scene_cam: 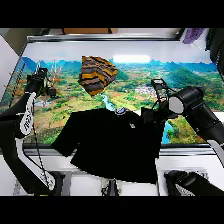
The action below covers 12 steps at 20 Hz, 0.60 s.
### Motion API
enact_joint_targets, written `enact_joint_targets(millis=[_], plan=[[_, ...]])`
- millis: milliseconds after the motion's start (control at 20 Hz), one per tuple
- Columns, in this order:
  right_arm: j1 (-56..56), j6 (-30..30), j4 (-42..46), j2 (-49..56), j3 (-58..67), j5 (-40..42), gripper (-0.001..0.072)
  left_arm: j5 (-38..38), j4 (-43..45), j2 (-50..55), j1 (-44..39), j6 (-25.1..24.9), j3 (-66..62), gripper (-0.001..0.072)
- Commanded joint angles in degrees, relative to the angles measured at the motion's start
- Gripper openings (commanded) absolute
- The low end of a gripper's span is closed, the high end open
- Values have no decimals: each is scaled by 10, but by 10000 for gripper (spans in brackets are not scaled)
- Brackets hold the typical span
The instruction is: Fold the clothes and pants, and hang the long-sleeved shirts on hangers.
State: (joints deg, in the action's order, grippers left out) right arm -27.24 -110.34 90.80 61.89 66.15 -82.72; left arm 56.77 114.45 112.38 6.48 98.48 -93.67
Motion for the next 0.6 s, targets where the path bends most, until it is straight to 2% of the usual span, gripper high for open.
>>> enact_joint_targets(millis=[0,50,250,300,550], plan=[[0,0,0,0,0,0,18,7,-1,15,1,1,-1,637],[0,0,0,0,0,0,17,9,0,14,1,1,-1,445],[0,0,0,0,0,0,18,13,0,14,1,1,-2,79],[0,0,0,0,0,0,18,15,0,14,1,1,-2,29],[0,0,0,0,0,0,18,26,0,-2,1,1,-2,29]])
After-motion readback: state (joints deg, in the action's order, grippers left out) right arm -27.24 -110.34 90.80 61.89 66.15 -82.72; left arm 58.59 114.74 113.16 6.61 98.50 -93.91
